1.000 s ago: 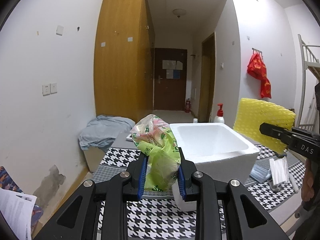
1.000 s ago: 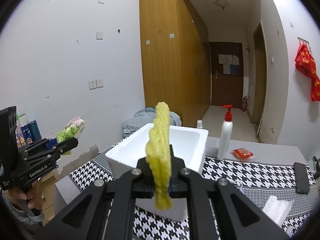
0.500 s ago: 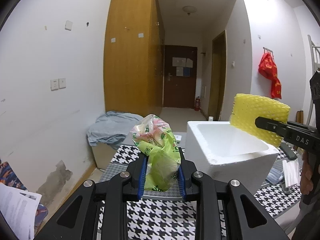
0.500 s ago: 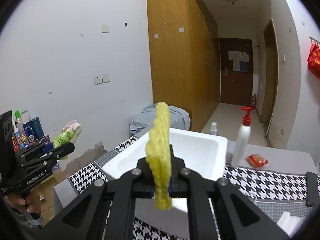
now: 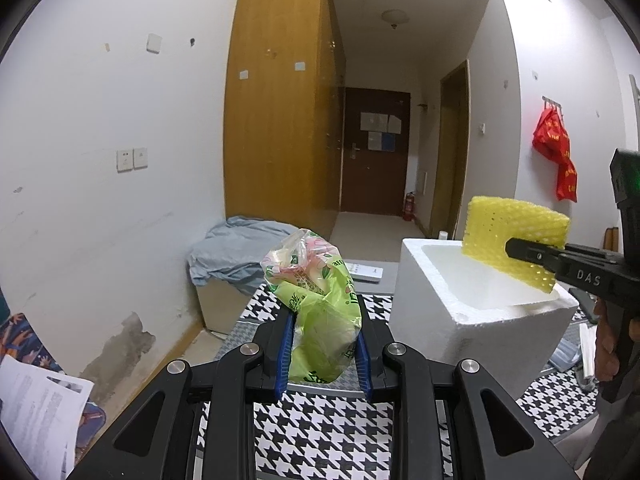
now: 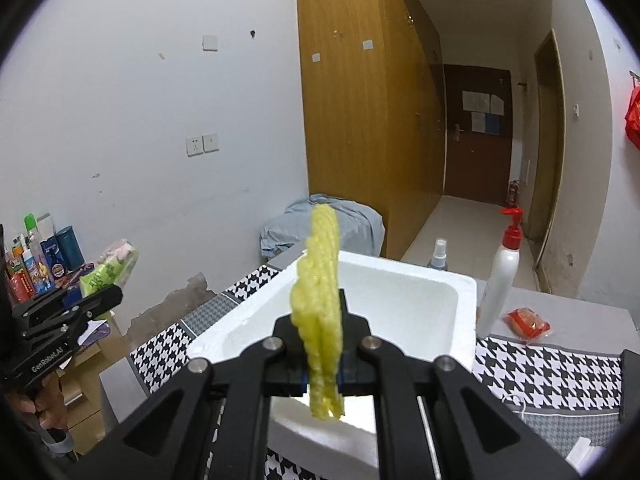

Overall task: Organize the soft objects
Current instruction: 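Lower the yellow foam sleeve into the foam box and open the right tool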

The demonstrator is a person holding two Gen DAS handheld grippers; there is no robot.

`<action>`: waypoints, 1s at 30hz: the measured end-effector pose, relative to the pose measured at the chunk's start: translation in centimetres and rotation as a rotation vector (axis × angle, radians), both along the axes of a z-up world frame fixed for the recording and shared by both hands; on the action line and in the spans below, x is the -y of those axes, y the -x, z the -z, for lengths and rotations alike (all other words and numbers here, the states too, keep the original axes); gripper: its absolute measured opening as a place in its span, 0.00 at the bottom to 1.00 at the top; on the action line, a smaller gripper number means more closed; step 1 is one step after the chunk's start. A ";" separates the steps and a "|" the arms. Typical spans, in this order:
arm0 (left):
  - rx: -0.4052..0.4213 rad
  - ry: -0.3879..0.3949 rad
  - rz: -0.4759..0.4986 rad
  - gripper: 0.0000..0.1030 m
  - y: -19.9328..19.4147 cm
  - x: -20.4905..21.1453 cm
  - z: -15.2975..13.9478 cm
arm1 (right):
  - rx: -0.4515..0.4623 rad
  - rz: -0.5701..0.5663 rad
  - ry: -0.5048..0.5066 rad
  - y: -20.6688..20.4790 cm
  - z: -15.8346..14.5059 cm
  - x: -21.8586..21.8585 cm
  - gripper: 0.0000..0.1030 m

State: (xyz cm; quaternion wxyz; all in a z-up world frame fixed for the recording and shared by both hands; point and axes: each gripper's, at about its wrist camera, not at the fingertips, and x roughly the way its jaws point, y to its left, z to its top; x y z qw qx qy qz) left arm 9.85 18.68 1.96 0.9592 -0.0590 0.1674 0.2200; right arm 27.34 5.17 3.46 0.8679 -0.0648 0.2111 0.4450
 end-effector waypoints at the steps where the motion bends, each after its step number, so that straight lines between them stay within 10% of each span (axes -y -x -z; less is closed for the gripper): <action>1: -0.001 0.000 -0.003 0.27 0.0 0.0 0.0 | 0.000 0.004 0.004 -0.1 0.1 -0.1 0.12; 6: -0.009 0.007 -0.014 0.27 0.2 0.0 0.2 | -0.002 0.012 0.026 -0.3 0.4 -0.8 0.19; 11: -0.019 0.006 -0.021 0.27 0.3 0.0 0.3 | 0.009 0.027 0.019 -0.2 0.4 -0.7 0.81; 13: -0.021 0.010 -0.026 0.27 0.3 -0.1 0.4 | 0.018 0.038 0.009 -0.1 0.3 -0.5 0.88; 30: -0.005 0.016 0.017 0.27 -0.2 0.2 -0.5 | 0.041 0.056 -0.063 1.1 -0.9 2.4 1.00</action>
